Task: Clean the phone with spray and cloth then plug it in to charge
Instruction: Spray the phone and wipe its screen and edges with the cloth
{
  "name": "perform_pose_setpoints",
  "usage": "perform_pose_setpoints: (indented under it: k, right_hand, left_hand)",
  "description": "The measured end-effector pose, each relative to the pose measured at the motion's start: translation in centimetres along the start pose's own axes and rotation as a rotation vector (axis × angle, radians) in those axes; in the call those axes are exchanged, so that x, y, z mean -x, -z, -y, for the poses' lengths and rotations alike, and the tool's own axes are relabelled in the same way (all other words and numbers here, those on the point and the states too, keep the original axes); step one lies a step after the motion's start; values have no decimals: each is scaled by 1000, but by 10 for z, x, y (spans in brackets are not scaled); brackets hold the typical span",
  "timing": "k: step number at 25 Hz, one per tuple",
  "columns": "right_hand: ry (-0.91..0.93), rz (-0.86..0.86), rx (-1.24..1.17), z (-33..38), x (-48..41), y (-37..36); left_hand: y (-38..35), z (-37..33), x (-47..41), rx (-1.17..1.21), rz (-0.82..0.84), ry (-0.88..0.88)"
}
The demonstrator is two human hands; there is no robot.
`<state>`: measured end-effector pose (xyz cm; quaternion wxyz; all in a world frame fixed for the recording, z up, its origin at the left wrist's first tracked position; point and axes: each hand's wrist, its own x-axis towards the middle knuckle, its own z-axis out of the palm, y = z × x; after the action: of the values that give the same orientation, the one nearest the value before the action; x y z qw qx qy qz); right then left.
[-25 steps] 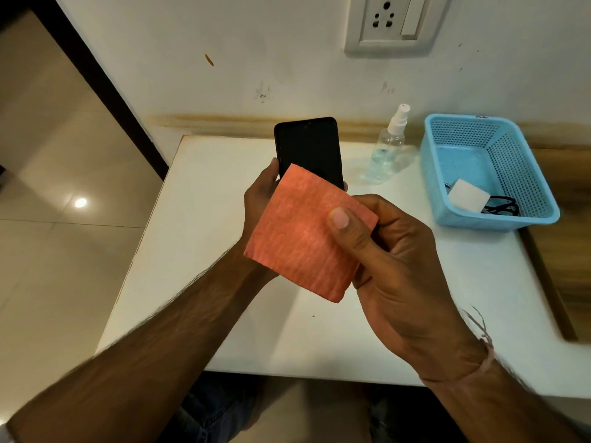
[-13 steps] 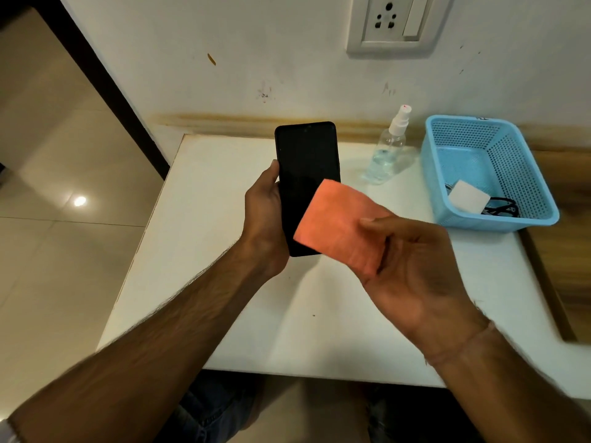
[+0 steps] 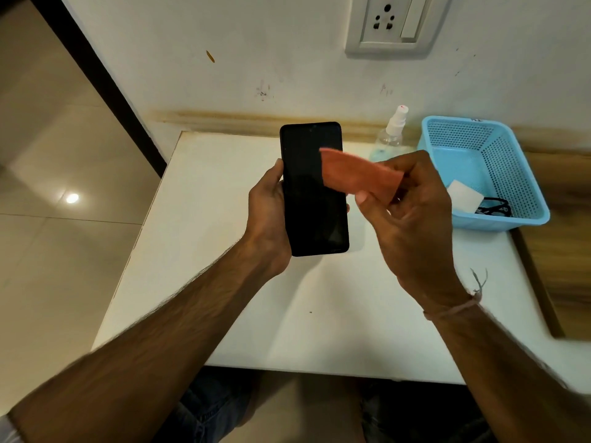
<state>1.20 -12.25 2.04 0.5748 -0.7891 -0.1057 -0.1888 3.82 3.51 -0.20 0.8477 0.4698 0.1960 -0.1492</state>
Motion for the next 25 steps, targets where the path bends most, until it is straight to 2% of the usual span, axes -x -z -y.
perform_pose_setpoints:
  k: [3, 7, 10, 13, 16, 19, 25]
  right_hand:
    - [170, 88, 204, -6, 7, -8]
    - [180, 141, 617, -13, 31, -24]
    - [237, 141, 769, -11, 39, -32]
    - [249, 152, 783, -11, 40, -35]
    - [272, 161, 697, -21, 44, -40]
    - [368, 202, 637, -26, 51, -43]
    - [461, 247, 676, -32, 83, -41]
  left_hand:
    - [1, 1, 0, 38, 31, -10]
    - [4, 0, -2, 124, 72, 13]
    - [5, 0, -3, 142, 102, 32]
    - [7, -3, -3, 154, 172, 61]
    - [10, -6, -3, 175, 231, 88]
    - [13, -8, -4, 189, 290, 104]
    - [16, -12, -5, 242, 367, 125]
